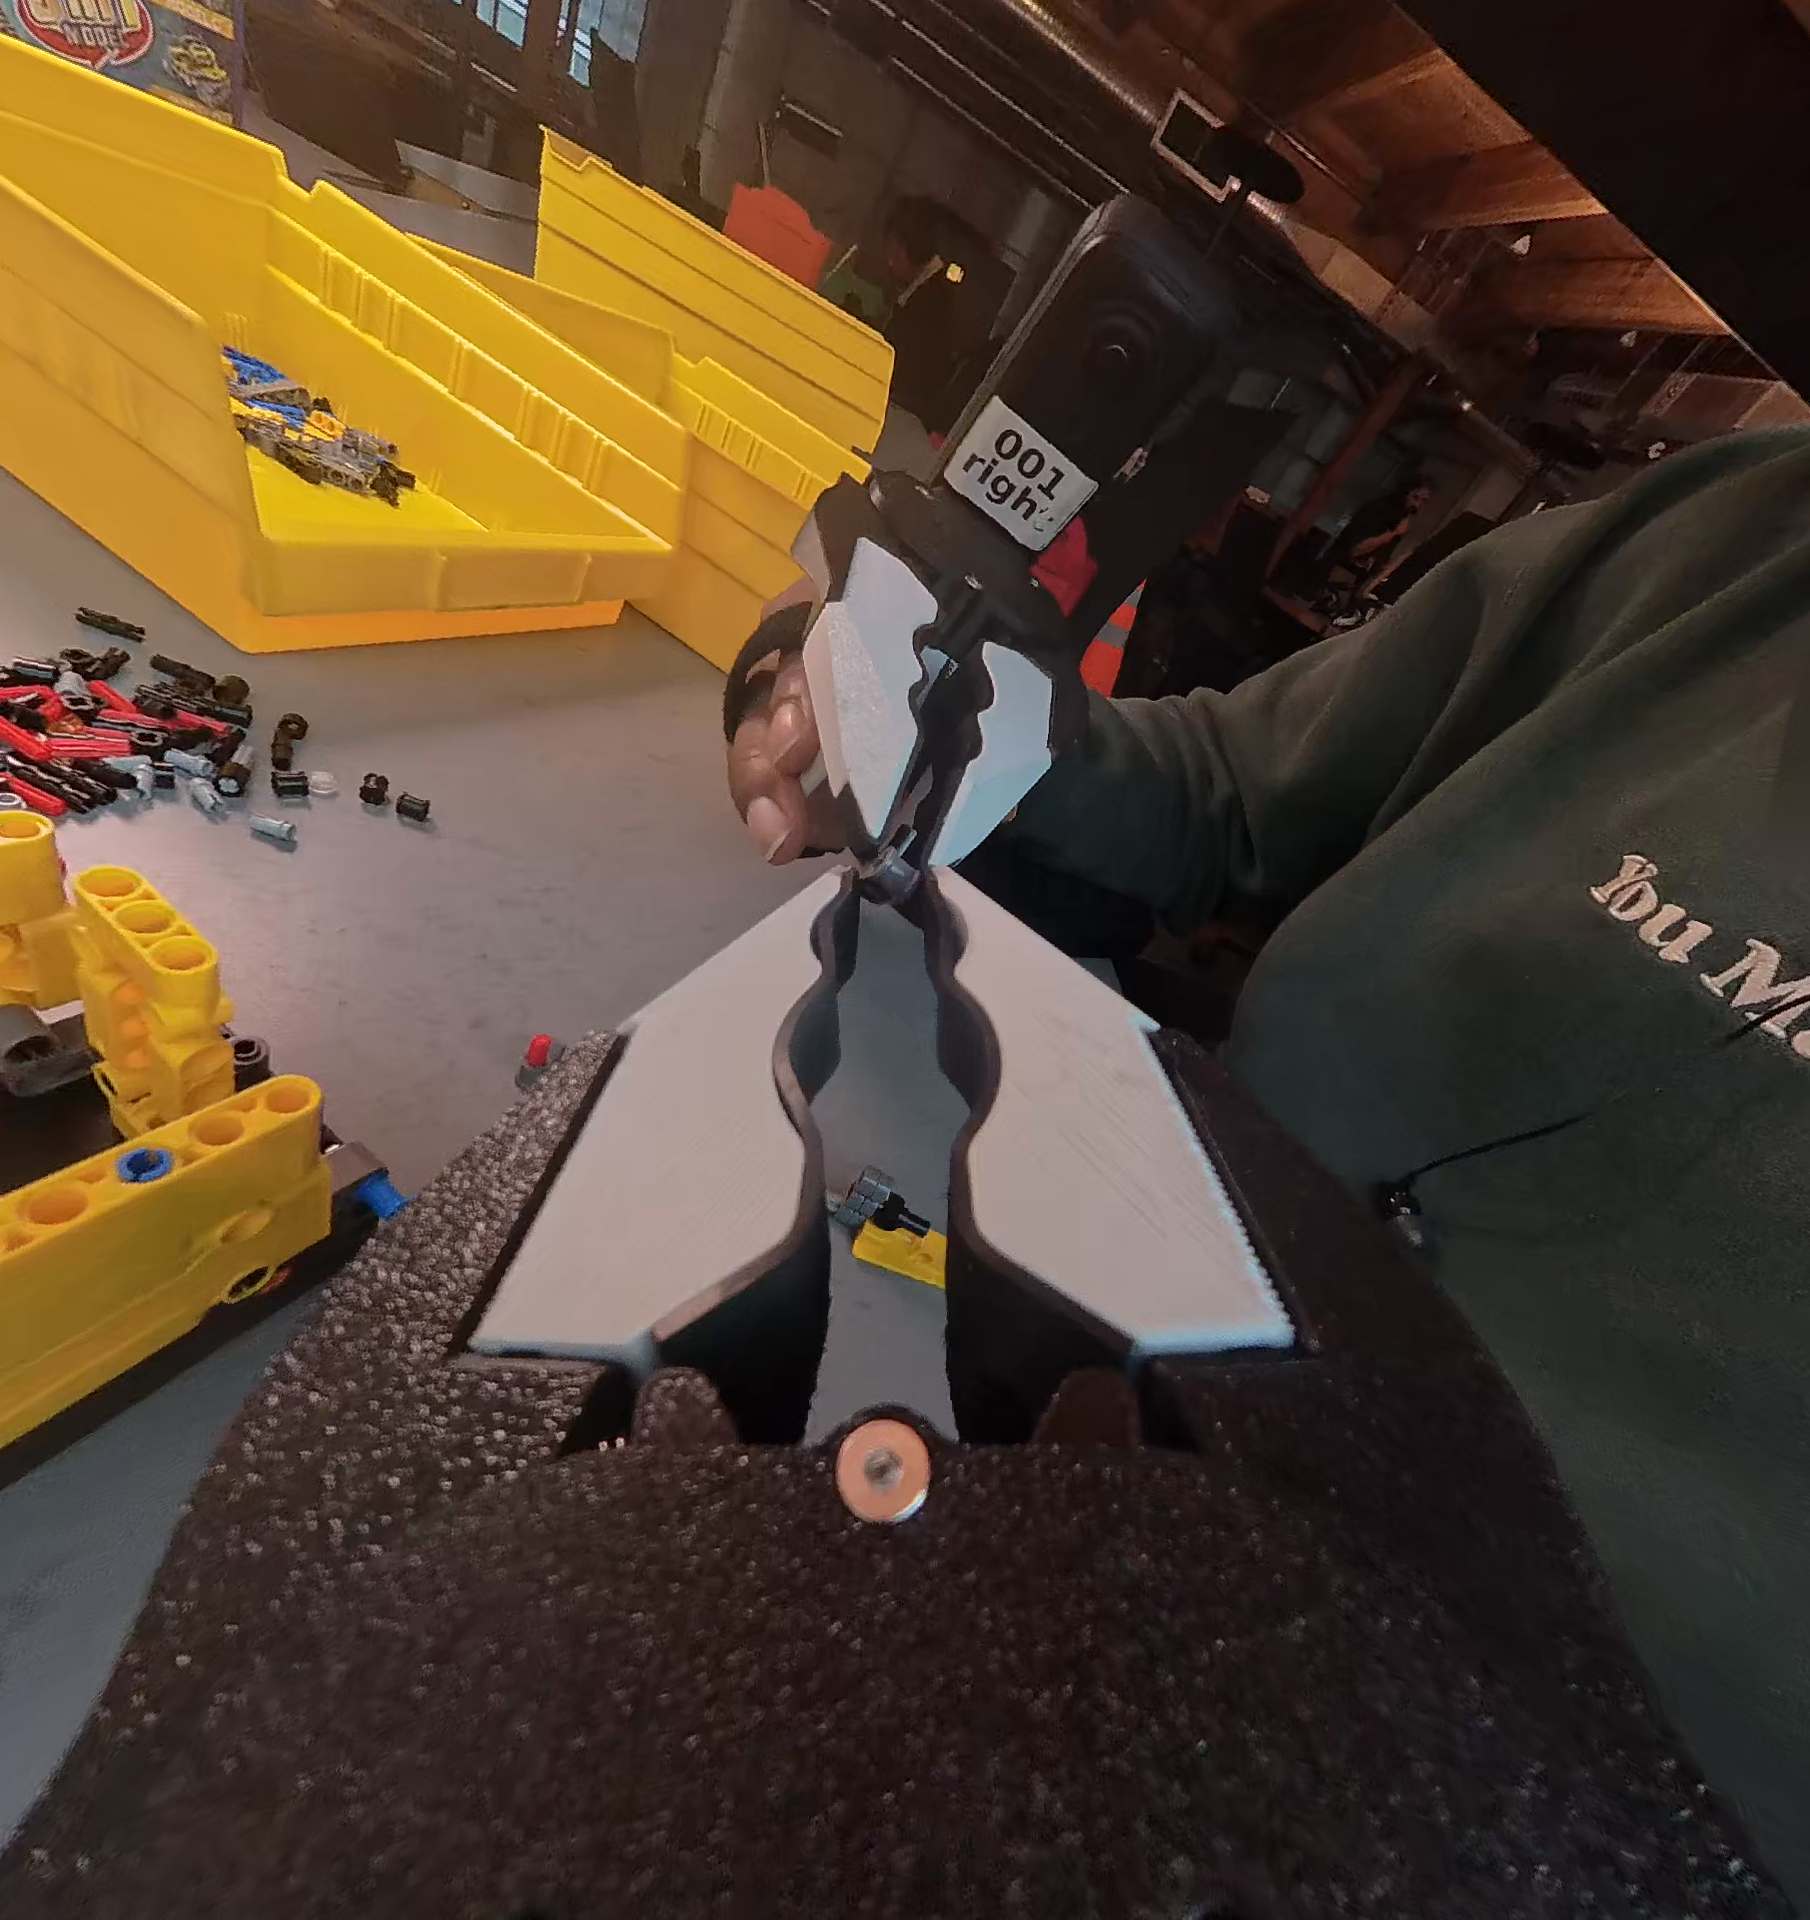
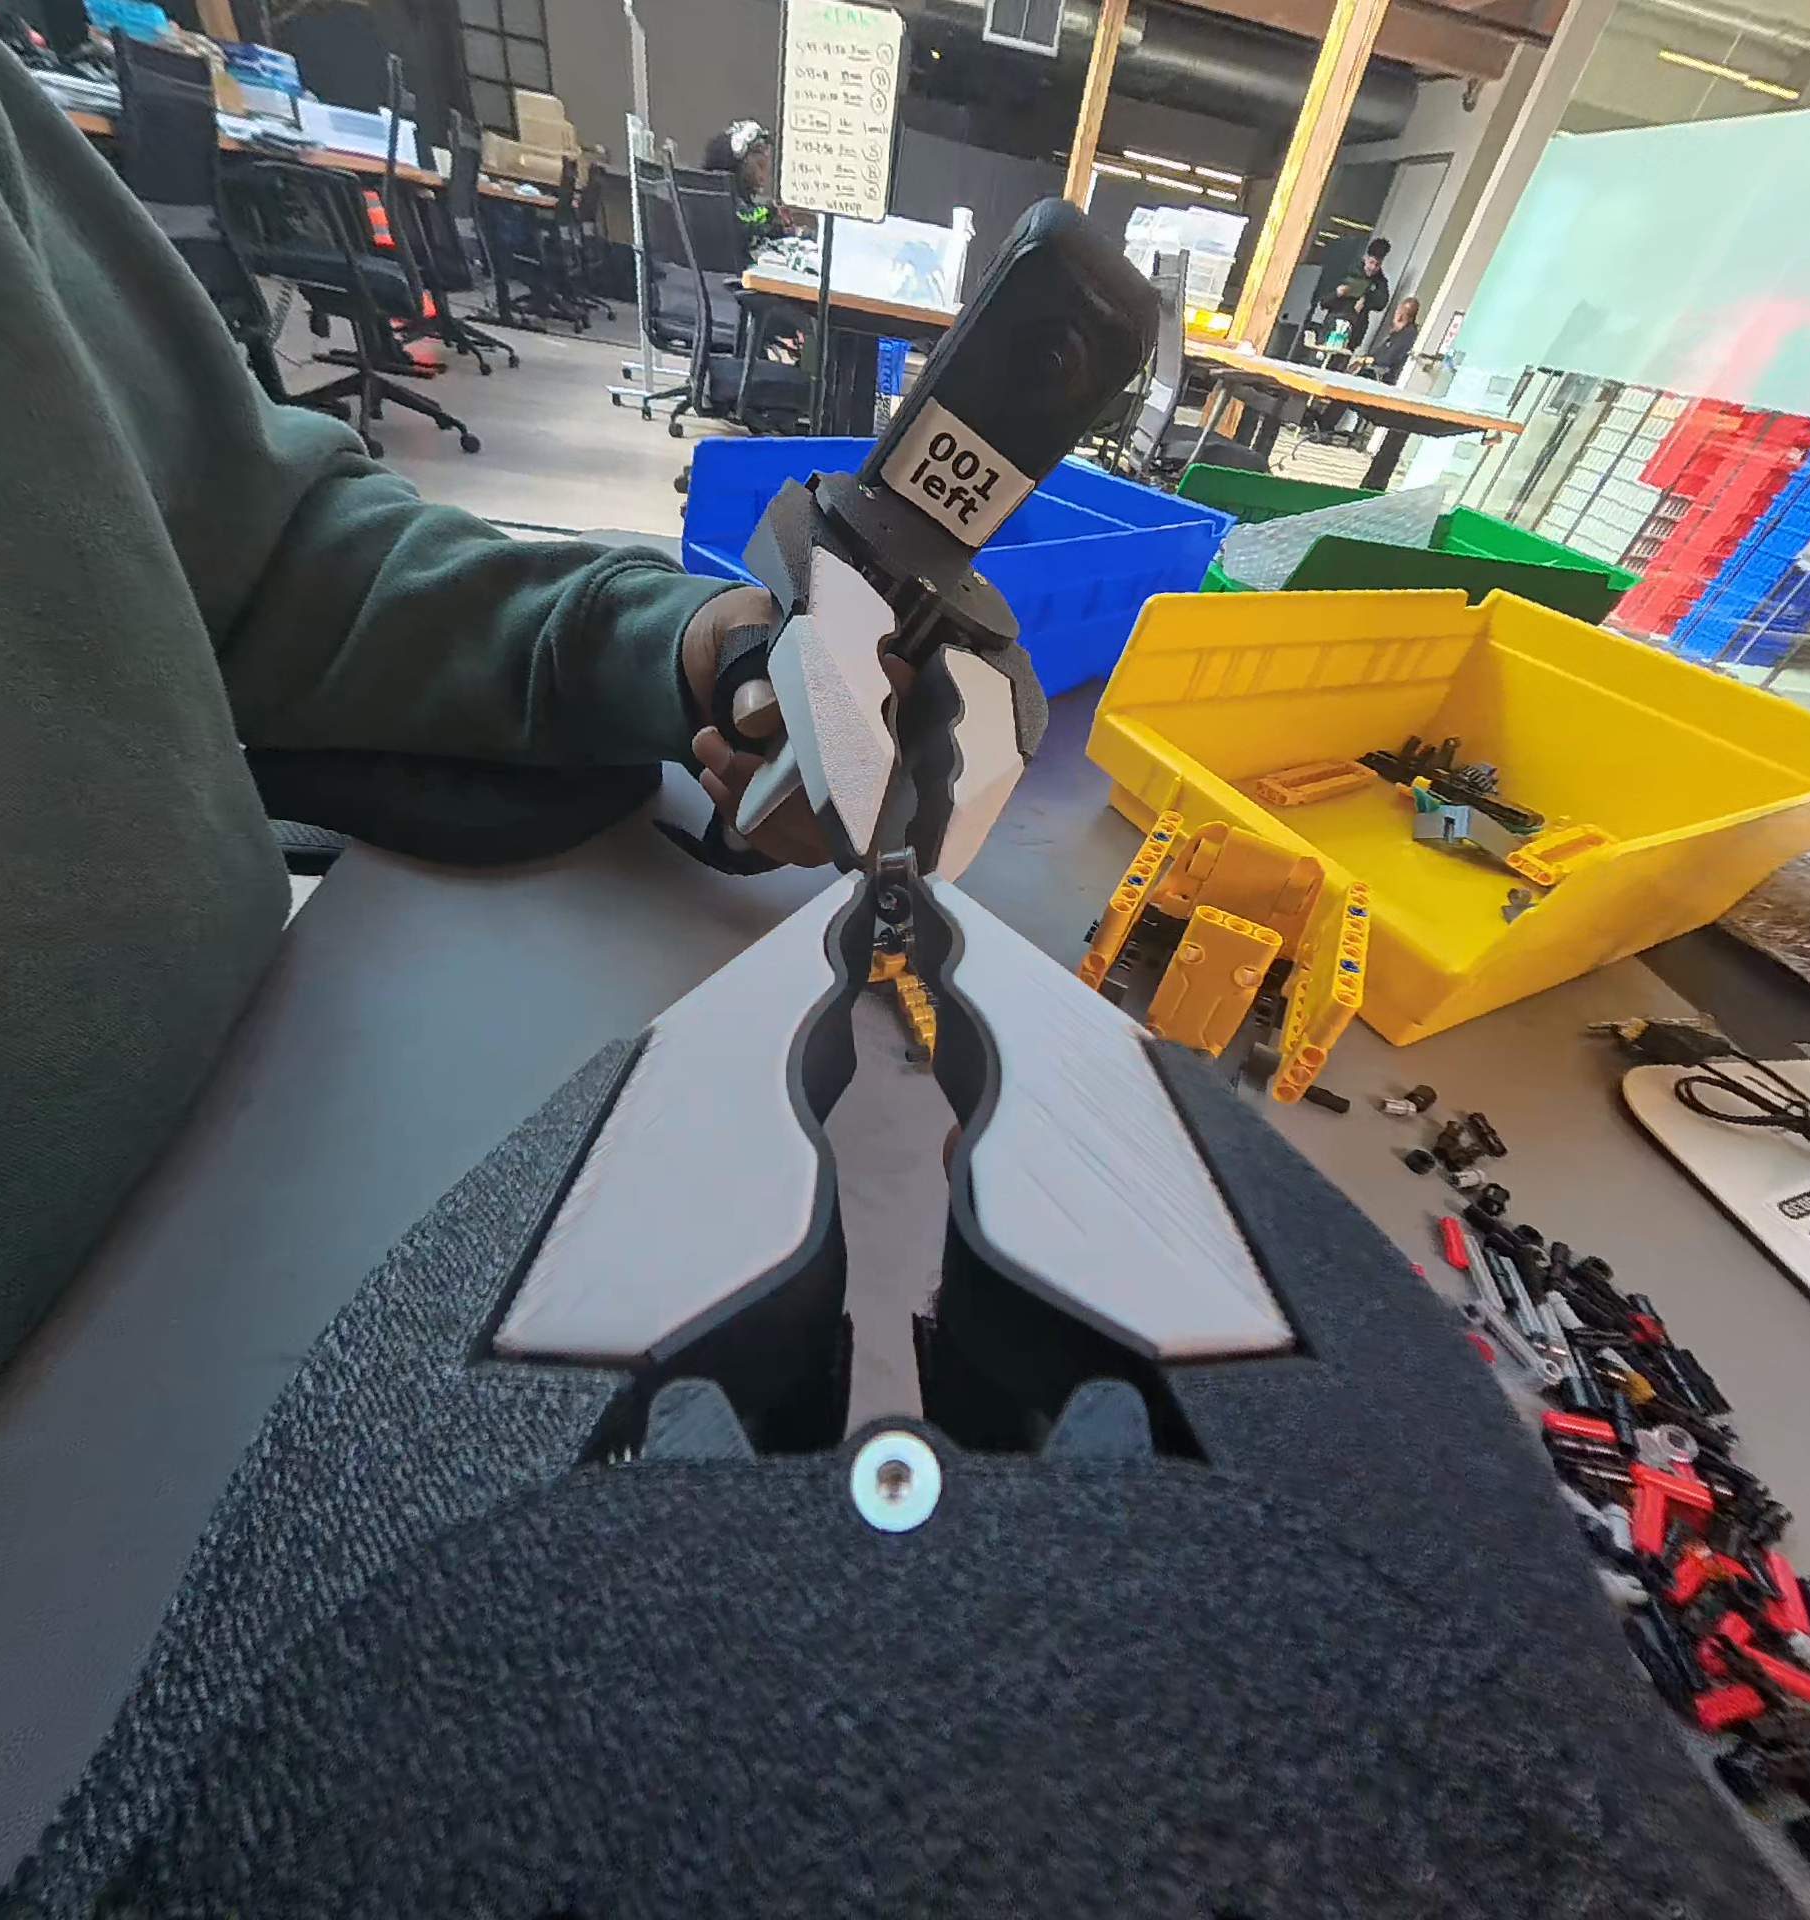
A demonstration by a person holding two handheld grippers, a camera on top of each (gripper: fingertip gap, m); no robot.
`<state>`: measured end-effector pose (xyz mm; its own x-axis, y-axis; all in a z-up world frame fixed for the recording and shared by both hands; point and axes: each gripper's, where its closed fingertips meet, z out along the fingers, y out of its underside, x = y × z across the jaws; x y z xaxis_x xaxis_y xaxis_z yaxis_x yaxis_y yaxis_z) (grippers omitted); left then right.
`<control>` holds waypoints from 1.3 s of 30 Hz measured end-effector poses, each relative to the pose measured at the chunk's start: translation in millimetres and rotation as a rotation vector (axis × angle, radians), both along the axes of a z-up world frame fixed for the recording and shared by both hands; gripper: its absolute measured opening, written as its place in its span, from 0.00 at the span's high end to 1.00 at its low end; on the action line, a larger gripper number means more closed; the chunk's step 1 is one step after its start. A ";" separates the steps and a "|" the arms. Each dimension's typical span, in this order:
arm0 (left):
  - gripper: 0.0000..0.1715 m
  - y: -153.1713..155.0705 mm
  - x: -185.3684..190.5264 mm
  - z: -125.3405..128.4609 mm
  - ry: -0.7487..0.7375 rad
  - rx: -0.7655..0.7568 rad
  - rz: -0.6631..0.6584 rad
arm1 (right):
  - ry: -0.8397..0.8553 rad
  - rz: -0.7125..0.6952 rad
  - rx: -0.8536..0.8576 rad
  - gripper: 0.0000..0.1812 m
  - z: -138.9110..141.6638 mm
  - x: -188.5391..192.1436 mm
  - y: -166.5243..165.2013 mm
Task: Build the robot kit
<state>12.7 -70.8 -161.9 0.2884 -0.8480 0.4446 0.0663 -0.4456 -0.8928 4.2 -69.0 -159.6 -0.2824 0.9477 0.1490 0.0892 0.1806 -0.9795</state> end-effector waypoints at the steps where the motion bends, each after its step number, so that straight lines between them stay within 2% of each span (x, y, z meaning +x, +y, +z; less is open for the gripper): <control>1: 0.94 -0.4 0.3 0.6 -0.005 -0.004 -0.003 | 0.002 0.005 -0.011 0.97 0.8 0.3 -0.3; 12: 0.94 5.4 -1.7 -0.8 0.014 0.010 0.040 | -0.010 -0.022 -0.036 0.97 -0.8 -0.7 6.1; 22: 0.94 9.4 -4.4 6.7 -0.062 -0.010 0.058 | 0.003 -0.048 -0.002 0.94 -1.0 -2.0 8.3; 30: 0.94 7.6 -2.3 7.6 -0.060 0.006 0.053 | 0.028 -0.062 0.031 0.97 3.2 -2.1 8.5; 35: 0.94 4.2 -3.5 11.1 -0.044 0.048 0.052 | 0.066 -0.067 -0.045 0.97 13.6 1.5 14.7; 39: 0.93 9.9 -6.4 9.8 -0.081 -0.012 0.072 | 0.059 -0.079 -0.008 0.97 10.3 0.6 15.0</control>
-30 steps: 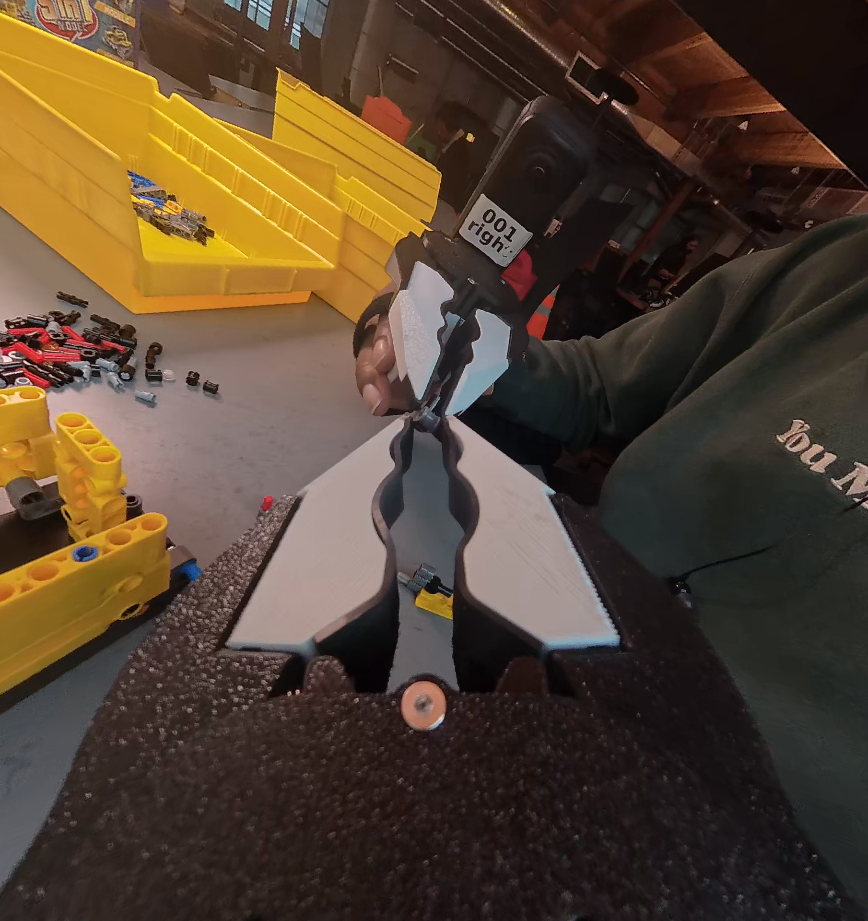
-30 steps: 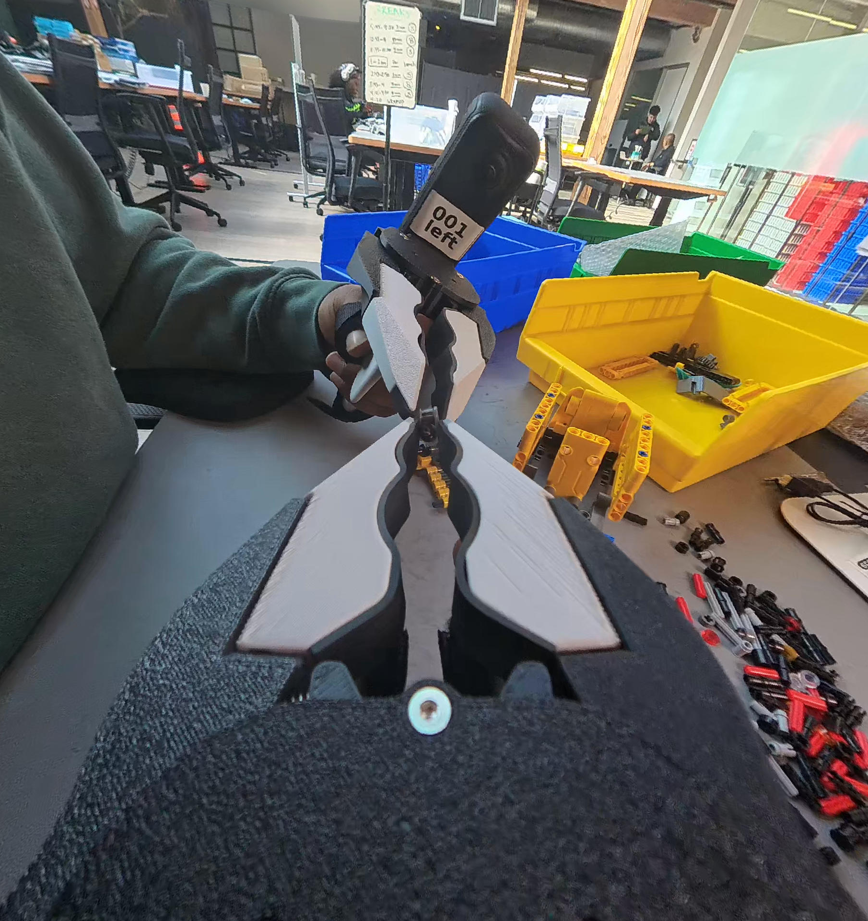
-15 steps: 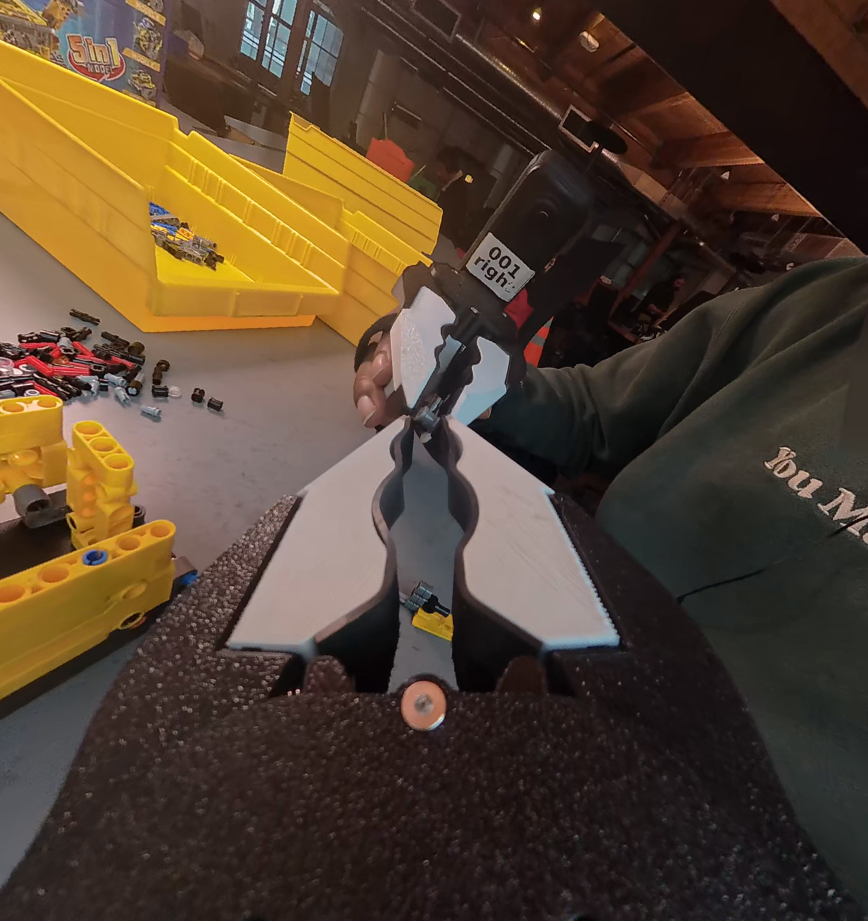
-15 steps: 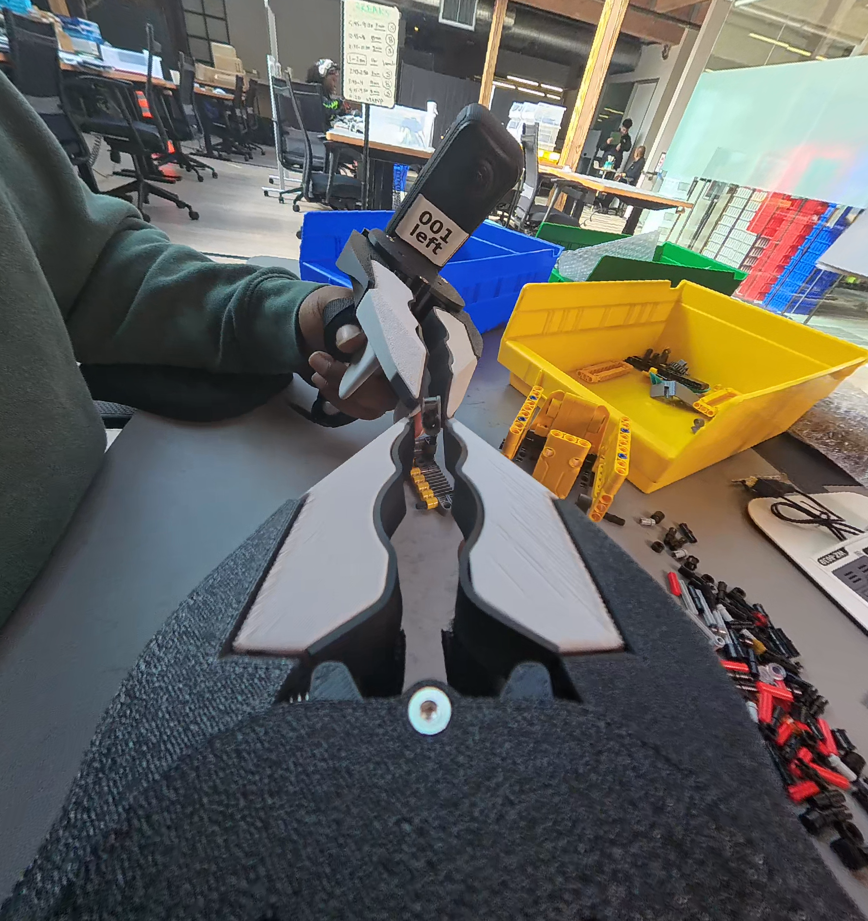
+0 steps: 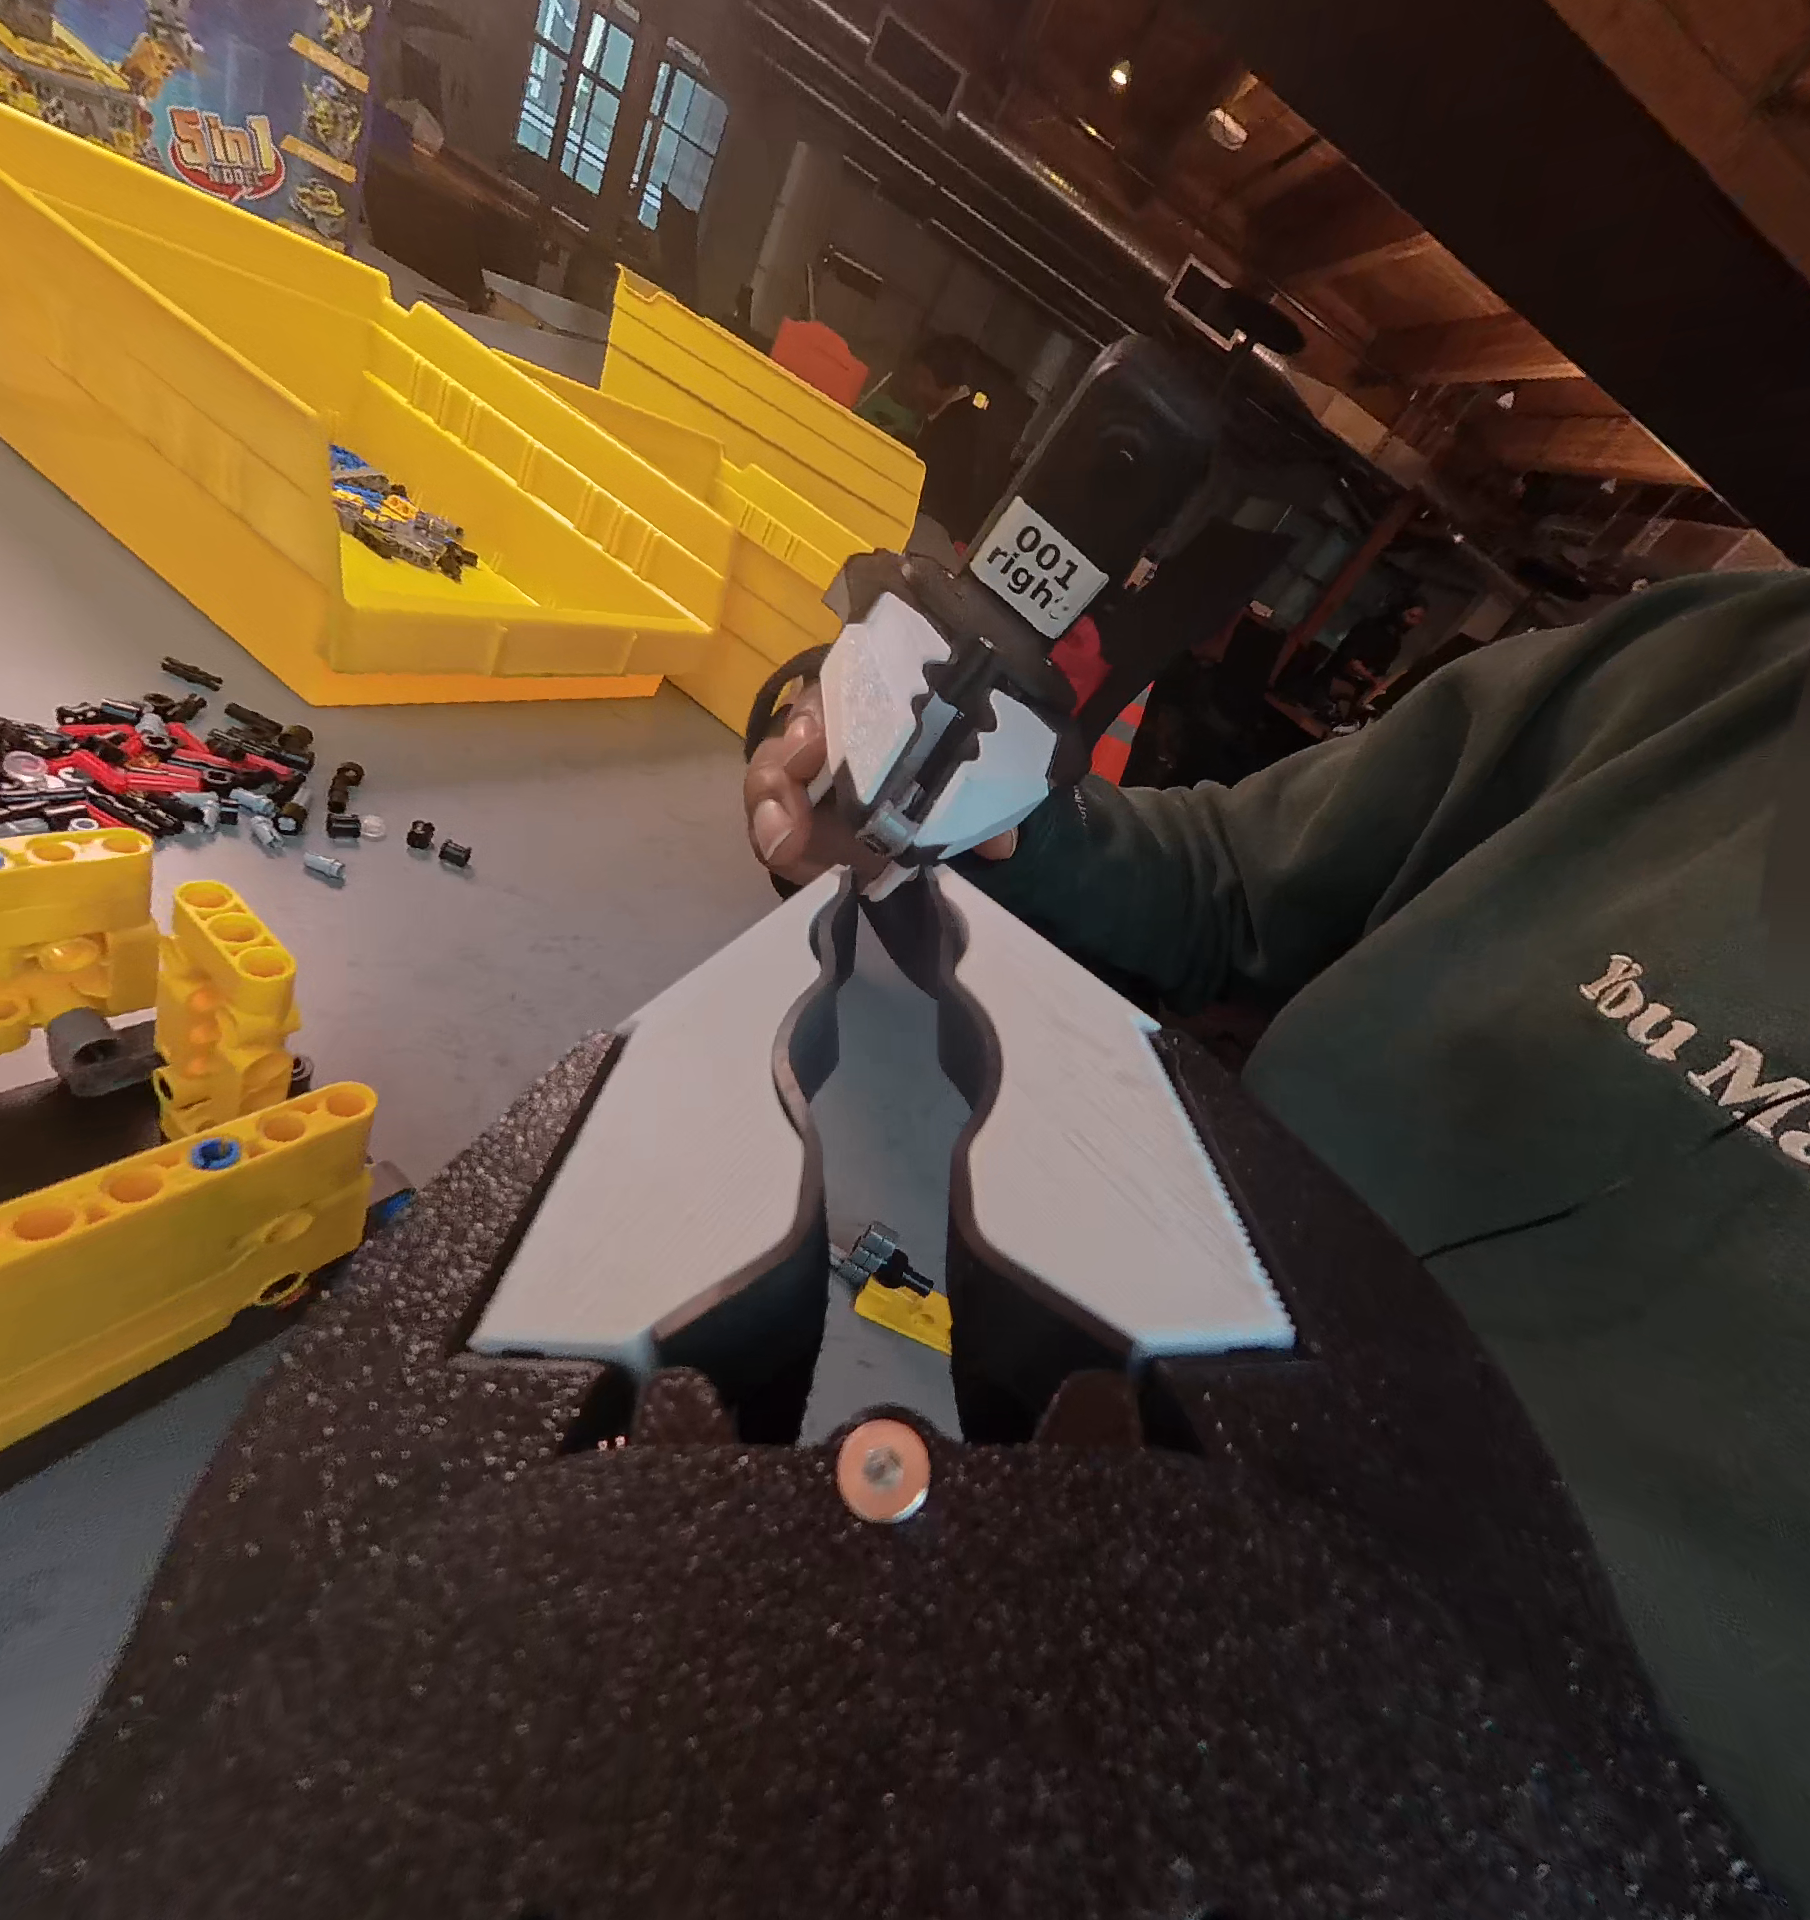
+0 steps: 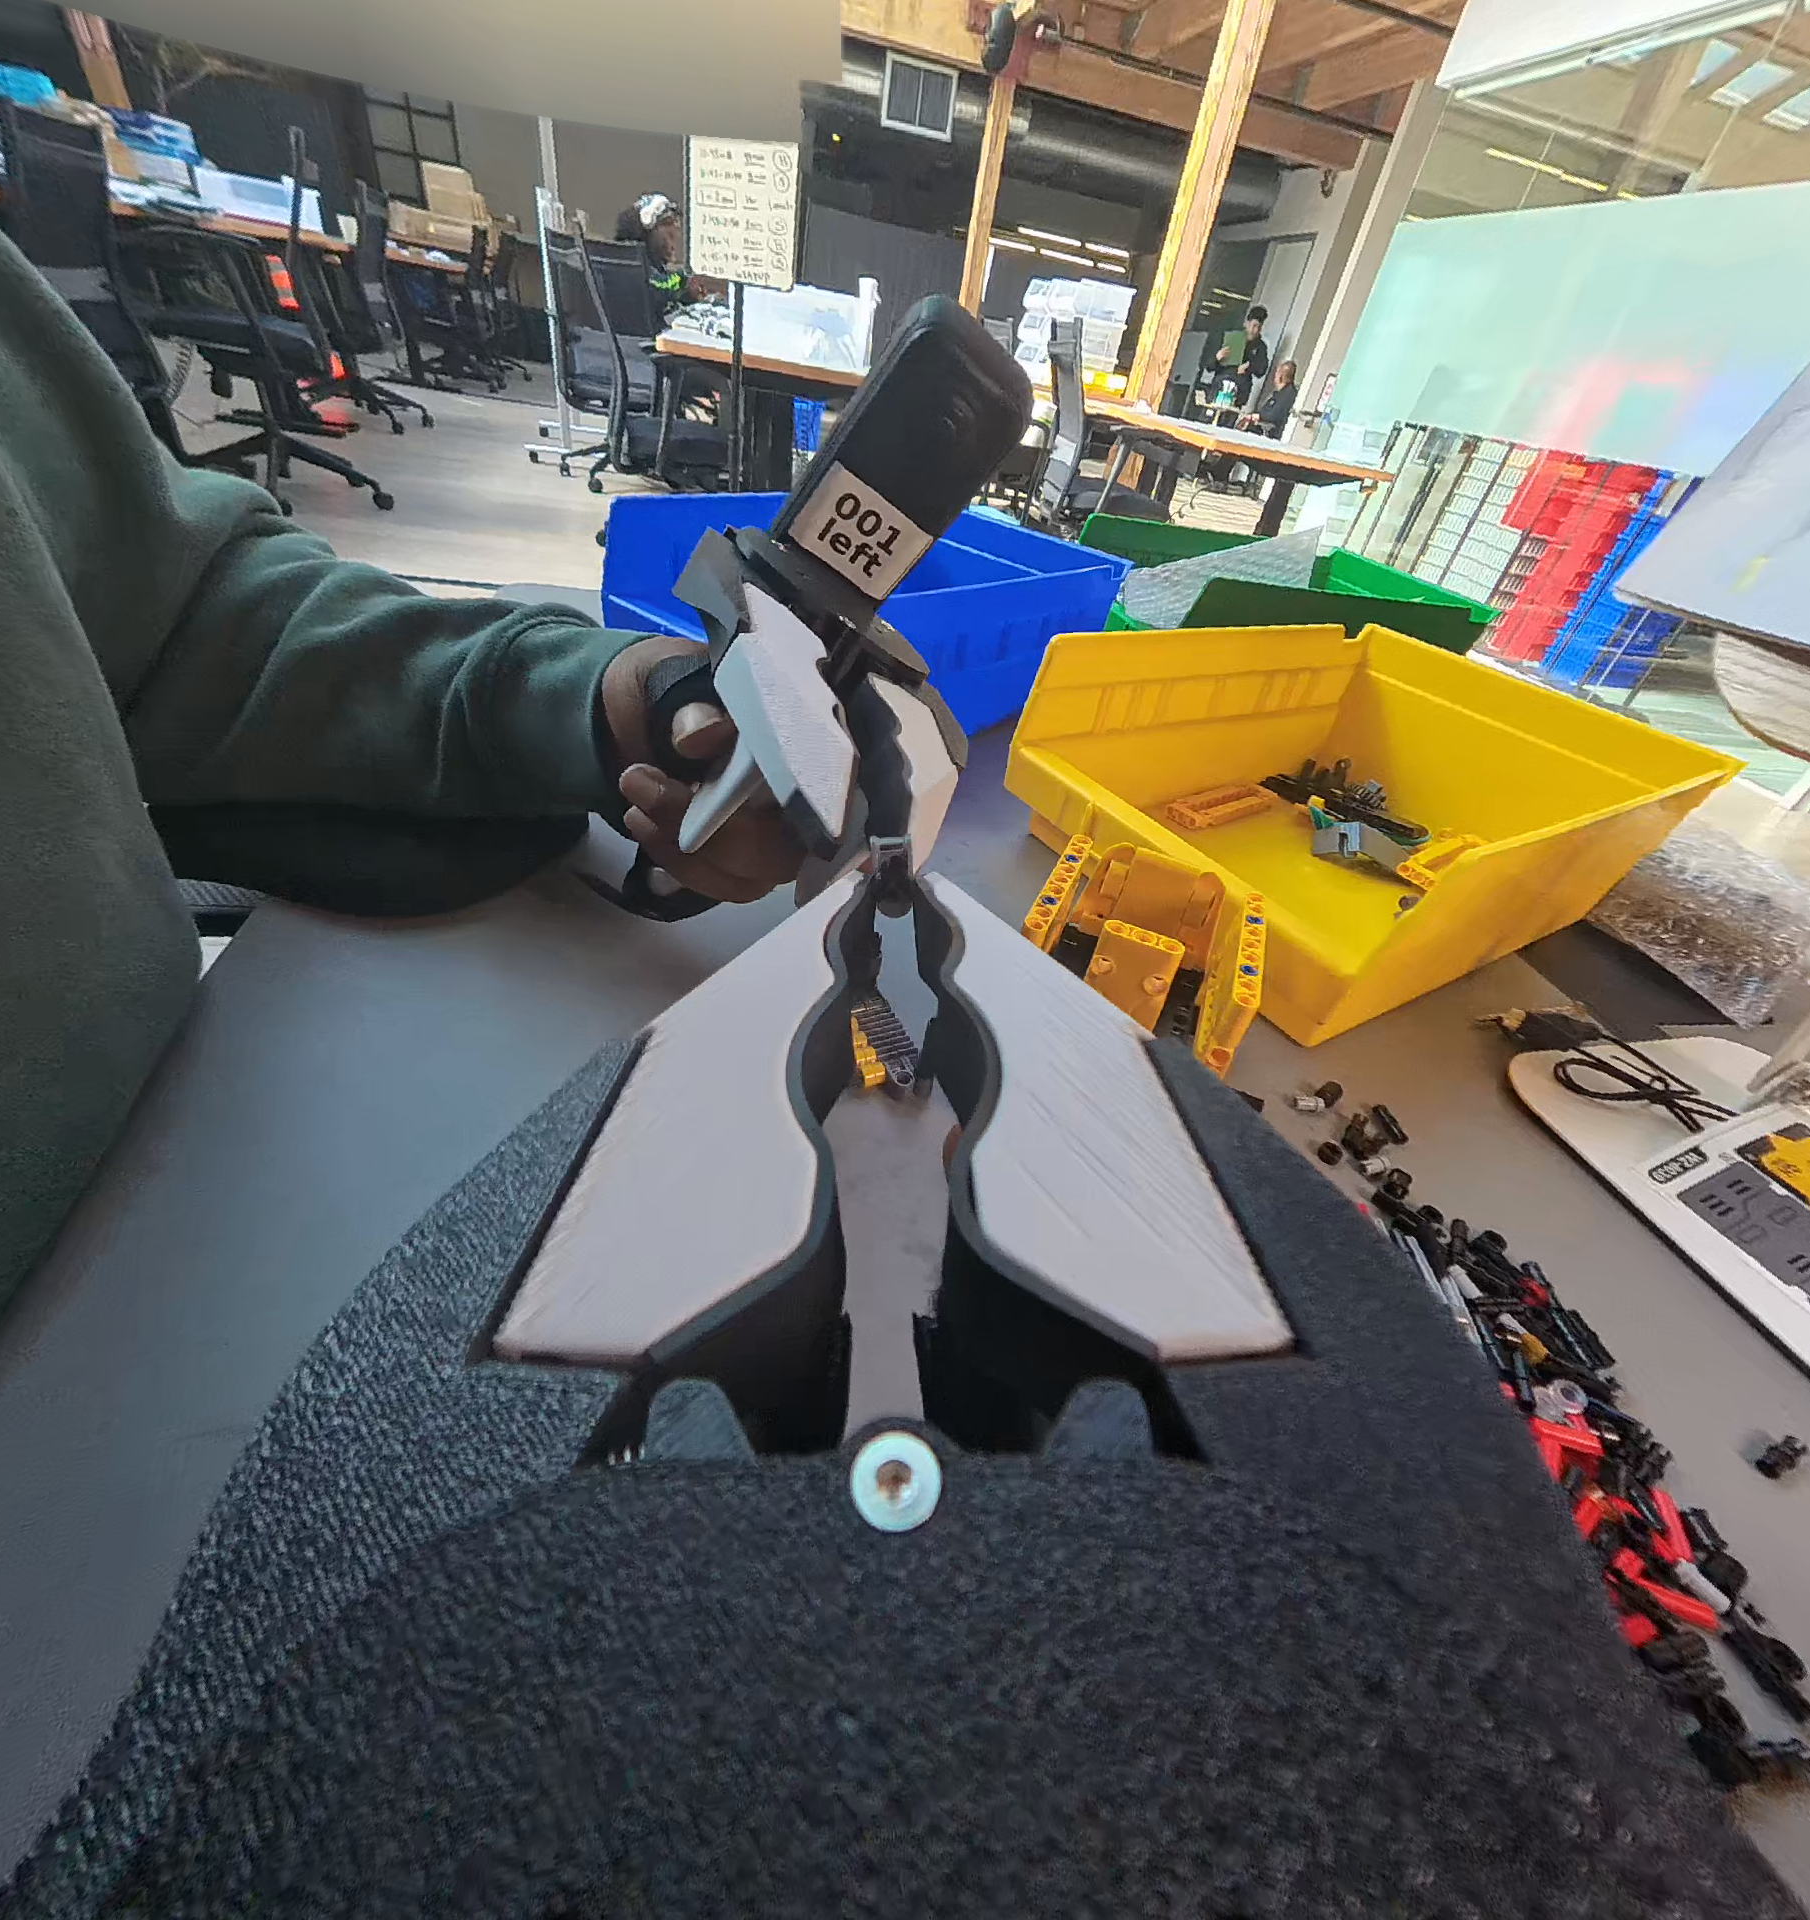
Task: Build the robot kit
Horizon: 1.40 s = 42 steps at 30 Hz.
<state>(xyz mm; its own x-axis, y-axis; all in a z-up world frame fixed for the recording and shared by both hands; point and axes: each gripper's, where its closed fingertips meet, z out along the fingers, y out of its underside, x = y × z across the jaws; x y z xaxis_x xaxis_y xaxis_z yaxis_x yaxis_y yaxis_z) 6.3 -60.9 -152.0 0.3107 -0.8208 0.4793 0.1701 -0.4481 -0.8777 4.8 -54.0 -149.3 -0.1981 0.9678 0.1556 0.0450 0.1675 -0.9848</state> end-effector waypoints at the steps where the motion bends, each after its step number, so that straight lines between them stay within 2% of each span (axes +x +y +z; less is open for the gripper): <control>1: 0.93 2.0 -0.7 -1.3 -0.007 -0.020 0.006 | -0.007 -0.007 0.026 0.97 -2.1 -1.1 -0.7; 6: 0.94 6.7 -1.7 -6.9 -0.013 -0.082 0.024 | -0.029 -0.095 0.269 0.97 -13.3 -5.7 2.7; 15: 0.96 10.5 -2.5 -10.7 -0.027 -0.130 0.041 | -0.016 -0.199 0.562 0.97 -15.0 -8.5 6.7; 23: 0.96 11.6 -1.4 -12.1 -0.052 -0.157 0.038 | -0.021 -0.217 0.657 0.97 -16.0 -9.1 5.8; 27: 0.96 14.3 -2.0 -16.4 -0.002 -0.131 0.065 | -0.042 -0.215 0.607 0.97 -20.0 -9.8 8.3; 31: 0.96 18.9 -3.5 -25.9 0.127 -0.070 0.127 | -0.085 -0.197 0.508 0.95 -28.8 -11.0 11.3; 38: 0.96 25.2 -8.4 -34.9 0.371 0.107 0.236 | -0.124 -0.106 0.174 0.92 -31.2 -10.2 9.2; 42: 0.97 26.4 -10.1 -35.2 0.451 0.186 0.268 | -0.150 -0.103 0.110 0.92 -34.2 -9.4 13.6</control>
